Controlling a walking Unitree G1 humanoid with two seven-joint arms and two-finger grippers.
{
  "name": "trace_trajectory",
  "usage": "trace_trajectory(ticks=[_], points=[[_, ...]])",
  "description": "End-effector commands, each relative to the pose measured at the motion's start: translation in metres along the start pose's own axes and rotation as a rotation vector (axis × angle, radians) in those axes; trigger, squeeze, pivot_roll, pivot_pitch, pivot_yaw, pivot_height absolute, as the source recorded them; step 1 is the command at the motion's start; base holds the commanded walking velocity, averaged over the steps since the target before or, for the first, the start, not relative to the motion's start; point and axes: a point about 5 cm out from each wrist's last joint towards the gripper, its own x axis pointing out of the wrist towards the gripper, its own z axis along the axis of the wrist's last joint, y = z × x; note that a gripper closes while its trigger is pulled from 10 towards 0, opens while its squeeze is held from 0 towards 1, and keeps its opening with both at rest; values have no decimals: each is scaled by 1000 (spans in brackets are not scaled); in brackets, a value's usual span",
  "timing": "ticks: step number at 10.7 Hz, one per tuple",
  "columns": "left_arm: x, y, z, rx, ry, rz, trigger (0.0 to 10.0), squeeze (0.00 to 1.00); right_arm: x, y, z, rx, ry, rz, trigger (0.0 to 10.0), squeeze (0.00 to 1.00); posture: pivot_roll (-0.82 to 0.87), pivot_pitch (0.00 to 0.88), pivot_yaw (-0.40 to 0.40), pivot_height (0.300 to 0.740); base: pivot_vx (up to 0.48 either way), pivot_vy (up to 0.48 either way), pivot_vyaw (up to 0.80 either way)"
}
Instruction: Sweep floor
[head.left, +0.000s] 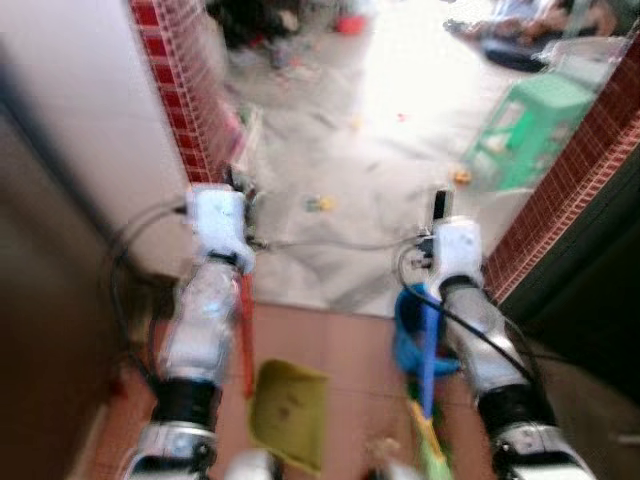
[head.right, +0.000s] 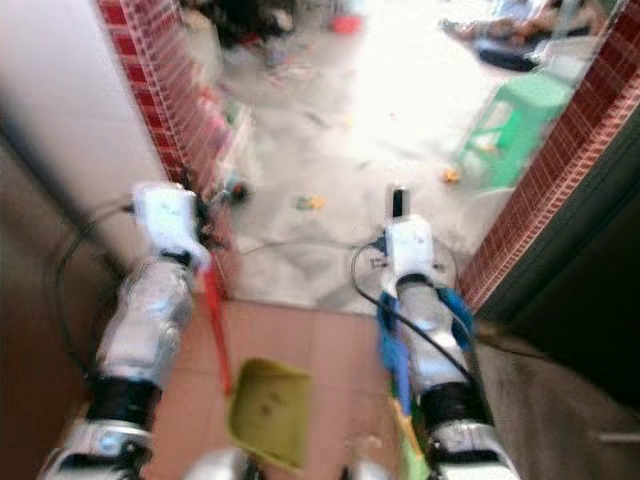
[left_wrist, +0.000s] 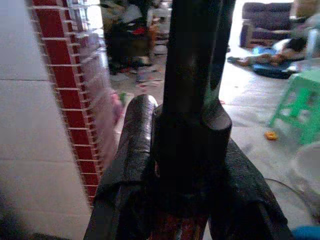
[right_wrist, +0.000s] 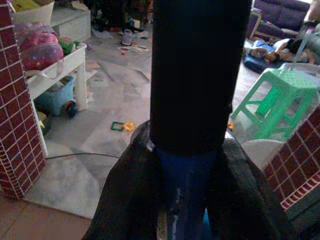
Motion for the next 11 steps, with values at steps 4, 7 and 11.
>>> trace_trajectory(ticks=[4,7,11], points=[[5,-1,-14,84,19,-48,10000,0,10,-3,12,4,-24,-66,10000,0,-45,0,-11,740,0,0,0],[8,13,-24,110,26,78,10000,0,12,-1,14,42,-15,-72,10000,0,-51,0,-20,740,0,0,0],[2,15,-58,41,97,253,10000,0,15,1,17,97,-13,-107,10000,0,-53,0,-36,740,0,0,0]])
